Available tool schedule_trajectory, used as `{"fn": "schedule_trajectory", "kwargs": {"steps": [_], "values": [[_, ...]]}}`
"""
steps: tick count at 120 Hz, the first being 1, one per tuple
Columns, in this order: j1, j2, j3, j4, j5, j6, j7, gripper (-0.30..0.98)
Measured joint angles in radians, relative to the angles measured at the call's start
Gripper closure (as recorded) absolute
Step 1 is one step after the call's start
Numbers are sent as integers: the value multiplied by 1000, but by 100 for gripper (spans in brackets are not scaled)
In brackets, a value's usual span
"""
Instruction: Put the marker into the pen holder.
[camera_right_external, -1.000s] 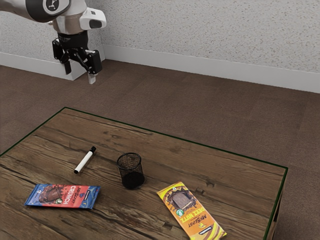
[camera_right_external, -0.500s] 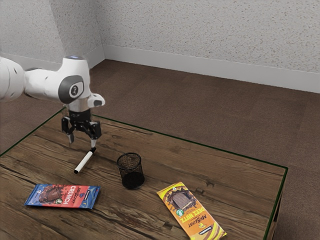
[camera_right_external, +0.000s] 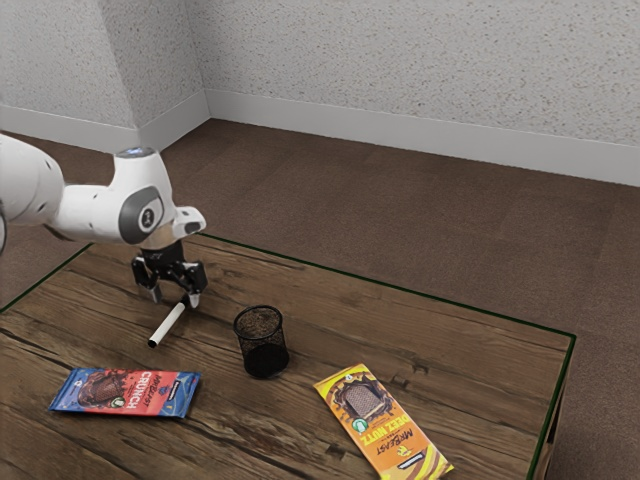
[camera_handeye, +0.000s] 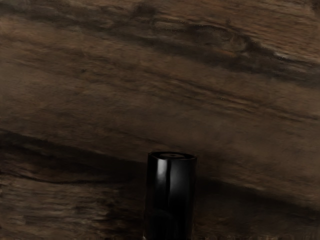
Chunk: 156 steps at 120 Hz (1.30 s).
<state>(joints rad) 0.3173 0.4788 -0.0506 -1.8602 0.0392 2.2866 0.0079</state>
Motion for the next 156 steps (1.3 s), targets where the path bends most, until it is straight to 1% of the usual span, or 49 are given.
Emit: {"fn": "schedule_trajectory", "kwargs": {"steps": [16, 32, 46, 59, 80, 92, 96, 100, 106, 108, 116, 120, 125, 131, 138, 145, 156], "values": [[3, -1, 1, -19, -21, 15, 15, 22], [3, 2, 2, -14, -27, 21, 29, 49], [3, 5, 2, -12, -27, 24, 39, 64], [2, 7, 2, -11, -22, 27, 43, 71], [1, 7, 2, -4, -9, 26, 37, 77], [-5, -58, -6, 27, -3, 2, 33, 78], [-21, -92, -10, 32, -8, -4, 34, 78], [-41, -129, -12, 37, -37, -8, 44, 79], [-63, -170, -14, 43, -109, 1, 74, 79], [-71, -177, -15, 43, -143, 9, 89, 79], [-86, -192, -14, 42, -315, 42, 172, 79], [-102, -206, -12, 39, -375, 59, 215, 79], [-131, -216, -10, 33, -431, 82, 266, 79], [-177, -226, -9, 18, -476, 117, 324, 79], [-233, -244, -9, -16, -512, 168, 390, 79], [-273, -298, -7, -97, -537, 227, 451, 79], [-300, -395, -3, -236, -562, 326, 541, 79]]}}
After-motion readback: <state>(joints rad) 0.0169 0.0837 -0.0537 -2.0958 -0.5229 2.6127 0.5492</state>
